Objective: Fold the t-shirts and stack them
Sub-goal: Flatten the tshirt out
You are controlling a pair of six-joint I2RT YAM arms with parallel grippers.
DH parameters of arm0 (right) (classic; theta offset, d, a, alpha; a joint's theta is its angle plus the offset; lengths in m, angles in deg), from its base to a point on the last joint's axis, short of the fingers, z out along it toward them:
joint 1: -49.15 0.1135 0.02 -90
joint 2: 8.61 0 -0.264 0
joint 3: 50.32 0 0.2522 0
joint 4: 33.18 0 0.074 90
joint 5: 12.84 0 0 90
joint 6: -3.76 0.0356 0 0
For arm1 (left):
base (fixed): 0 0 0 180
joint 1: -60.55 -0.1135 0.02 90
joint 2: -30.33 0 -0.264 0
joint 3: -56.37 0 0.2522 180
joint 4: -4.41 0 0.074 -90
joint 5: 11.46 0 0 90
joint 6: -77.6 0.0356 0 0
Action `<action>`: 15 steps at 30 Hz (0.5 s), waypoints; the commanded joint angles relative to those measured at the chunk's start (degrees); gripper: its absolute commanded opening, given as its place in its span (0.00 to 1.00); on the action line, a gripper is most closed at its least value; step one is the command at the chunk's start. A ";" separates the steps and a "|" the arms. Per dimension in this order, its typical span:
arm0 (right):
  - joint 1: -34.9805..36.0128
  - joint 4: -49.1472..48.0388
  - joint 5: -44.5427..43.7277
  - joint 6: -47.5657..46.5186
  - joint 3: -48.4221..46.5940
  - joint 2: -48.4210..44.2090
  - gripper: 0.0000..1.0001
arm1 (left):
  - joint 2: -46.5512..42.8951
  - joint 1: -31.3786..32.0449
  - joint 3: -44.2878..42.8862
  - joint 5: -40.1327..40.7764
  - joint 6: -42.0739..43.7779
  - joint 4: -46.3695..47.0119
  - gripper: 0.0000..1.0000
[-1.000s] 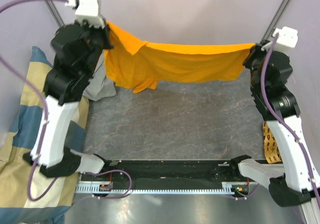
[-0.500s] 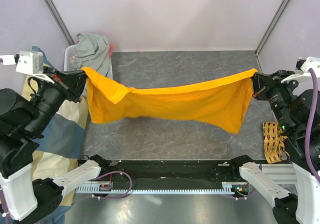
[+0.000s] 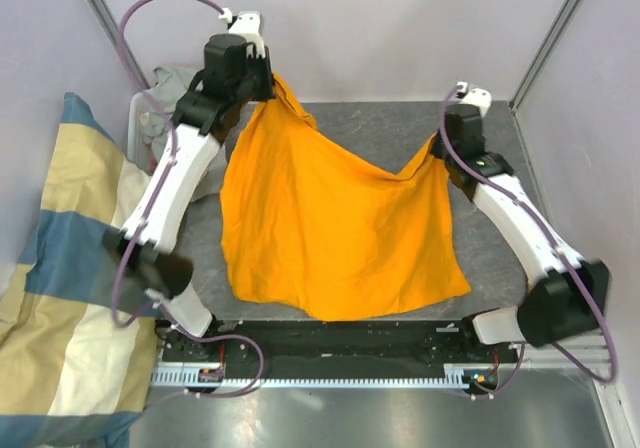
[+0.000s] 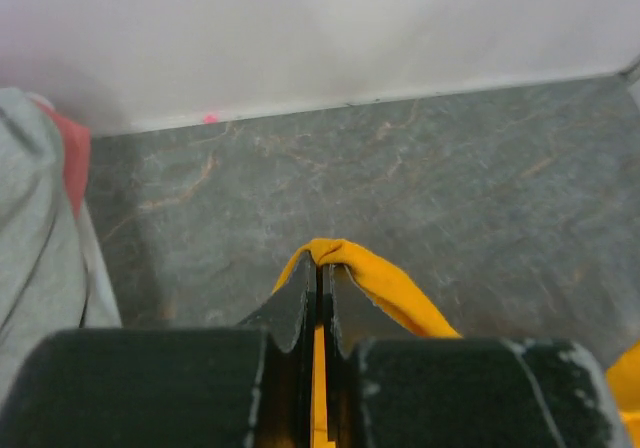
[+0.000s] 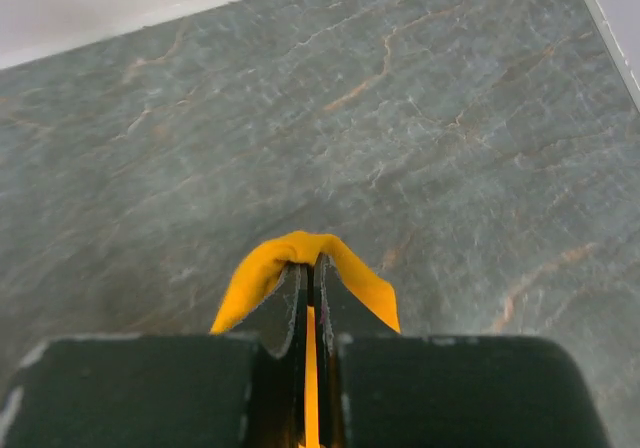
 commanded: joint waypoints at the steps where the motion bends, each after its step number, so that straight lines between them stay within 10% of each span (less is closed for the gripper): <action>1: -1.93 -10.61 -2.40 -3.79 -14.93 8.37 0.00 | 17.84 -4.85 -27.07 -6.82 2.66 1.15 0.02; 2: -2.10 -10.09 -2.05 -4.32 -18.01 10.38 0.00 | 25.28 -5.20 -42.72 -7.61 2.23 -1.50 0.02; 4: -2.19 -8.25 -1.17 -5.02 -27.15 11.71 0.00 | 26.16 -6.78 -47.19 -11.12 -0.49 1.24 0.02; 8: -2.10 -4.55 1.64 -5.03 -33.25 9.10 0.00 | 16.85 -7.32 -36.31 -14.37 -4.80 3.66 0.02; 15: -2.11 -4.11 6.83 -2.13 -12.74 -6.54 0.00 | -7.40 -7.23 -0.99 -14.56 -6.21 11.28 0.02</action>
